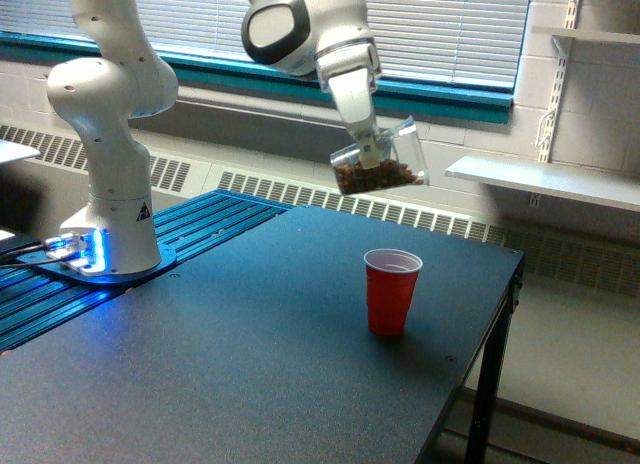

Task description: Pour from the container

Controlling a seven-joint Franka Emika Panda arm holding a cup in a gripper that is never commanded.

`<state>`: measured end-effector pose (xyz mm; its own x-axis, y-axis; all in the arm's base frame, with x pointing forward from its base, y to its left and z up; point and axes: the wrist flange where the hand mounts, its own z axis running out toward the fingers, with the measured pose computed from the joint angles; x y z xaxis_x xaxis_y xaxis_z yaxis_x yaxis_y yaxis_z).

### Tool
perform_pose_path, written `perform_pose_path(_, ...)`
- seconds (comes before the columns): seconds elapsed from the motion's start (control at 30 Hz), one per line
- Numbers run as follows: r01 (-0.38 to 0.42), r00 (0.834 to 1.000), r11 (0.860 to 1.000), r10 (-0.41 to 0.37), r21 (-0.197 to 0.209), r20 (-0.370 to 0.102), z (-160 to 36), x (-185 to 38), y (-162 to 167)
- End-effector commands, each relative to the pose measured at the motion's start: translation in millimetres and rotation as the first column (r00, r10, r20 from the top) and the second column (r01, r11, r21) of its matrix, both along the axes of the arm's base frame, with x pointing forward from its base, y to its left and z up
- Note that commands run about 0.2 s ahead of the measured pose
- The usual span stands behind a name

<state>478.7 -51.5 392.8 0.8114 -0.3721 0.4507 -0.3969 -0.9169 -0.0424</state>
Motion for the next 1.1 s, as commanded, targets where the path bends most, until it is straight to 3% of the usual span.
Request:
perform_pose_path(0.03,-0.067,0.998,0.997,0.067,-0.028,-0.008,-6.6,-16,9)
perform_pose_path(0.5,-0.111,0.991,0.992,0.106,-0.059,-0.079,-38.5,-47,24)
perform_pose_path(1.1,-0.14,0.978,0.985,0.122,-0.103,-0.167,-63.7,-54,40)
